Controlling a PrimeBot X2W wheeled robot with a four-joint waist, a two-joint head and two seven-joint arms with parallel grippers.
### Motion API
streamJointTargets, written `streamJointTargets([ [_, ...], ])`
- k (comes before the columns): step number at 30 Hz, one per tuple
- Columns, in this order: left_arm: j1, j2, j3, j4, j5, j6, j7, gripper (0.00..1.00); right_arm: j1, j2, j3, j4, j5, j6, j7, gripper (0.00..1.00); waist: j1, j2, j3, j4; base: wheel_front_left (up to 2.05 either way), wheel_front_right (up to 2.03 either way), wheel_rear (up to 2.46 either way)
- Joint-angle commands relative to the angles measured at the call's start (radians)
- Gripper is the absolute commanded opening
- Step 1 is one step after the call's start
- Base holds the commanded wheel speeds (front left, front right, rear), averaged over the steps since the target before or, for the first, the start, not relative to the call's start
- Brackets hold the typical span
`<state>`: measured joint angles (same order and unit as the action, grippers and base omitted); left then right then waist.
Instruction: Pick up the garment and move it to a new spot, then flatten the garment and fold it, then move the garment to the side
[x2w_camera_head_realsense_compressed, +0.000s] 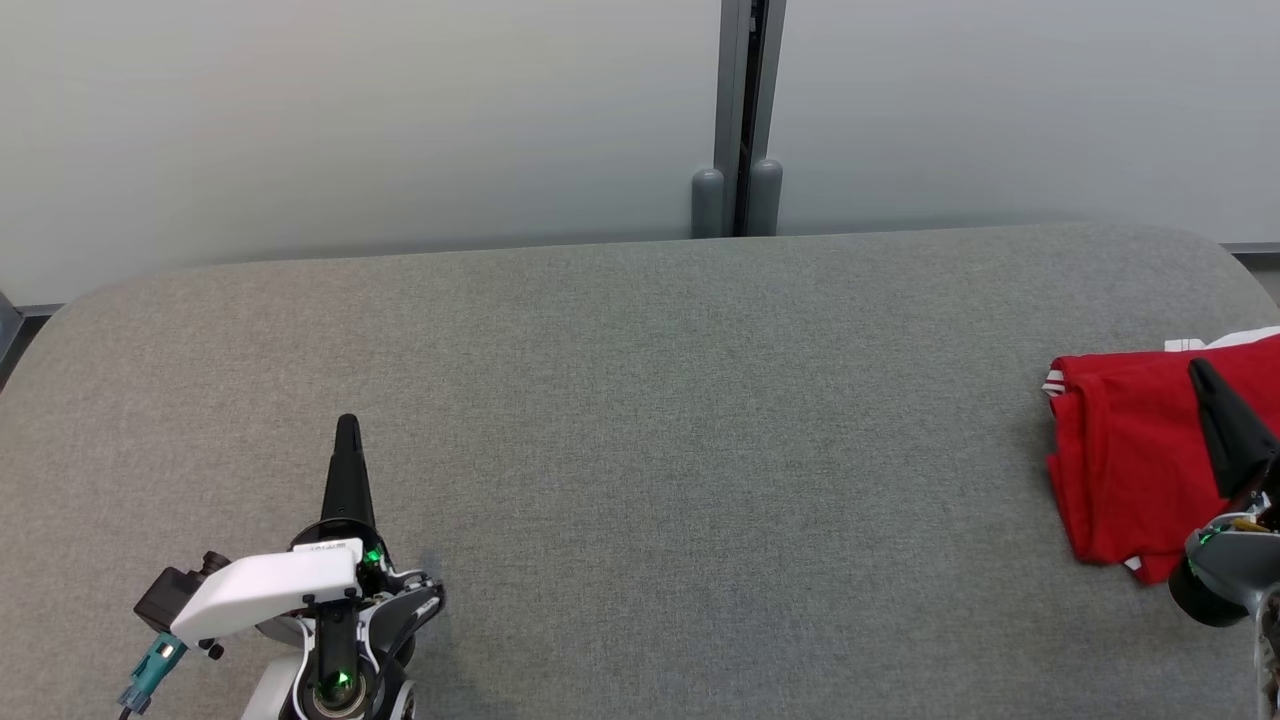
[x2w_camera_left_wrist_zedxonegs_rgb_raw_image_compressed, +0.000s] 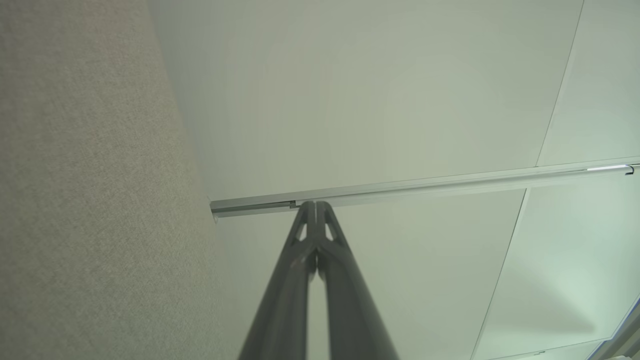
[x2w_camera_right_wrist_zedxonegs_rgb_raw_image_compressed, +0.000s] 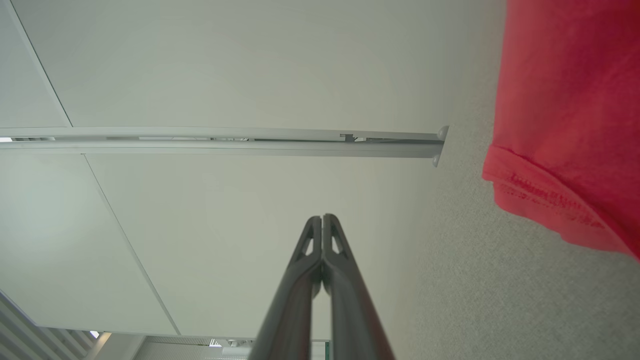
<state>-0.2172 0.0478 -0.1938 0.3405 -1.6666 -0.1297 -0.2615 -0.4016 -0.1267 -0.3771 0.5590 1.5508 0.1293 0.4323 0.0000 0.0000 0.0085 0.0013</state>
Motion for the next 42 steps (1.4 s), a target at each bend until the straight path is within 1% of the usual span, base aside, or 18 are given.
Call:
streamJointTargets([
  [1,-0.021,0.002,0.001,0.002,-0.001,-0.004,-0.001,0.0,-0.004,-0.006,0.002,0.0,0.005,0.002,0.003,0.0,0.0,0.0,0.0,0.0,0.0,0.0,0.0],
  [42,-0.021,0.002,0.001,0.002,-0.001,-0.004,-0.001,0.0,-0.002,-0.009,0.007,0.0,0.009,0.003,-0.001,0.0,0.0,0.0,0.0,0.0,0.0,0.0,0.0],
])
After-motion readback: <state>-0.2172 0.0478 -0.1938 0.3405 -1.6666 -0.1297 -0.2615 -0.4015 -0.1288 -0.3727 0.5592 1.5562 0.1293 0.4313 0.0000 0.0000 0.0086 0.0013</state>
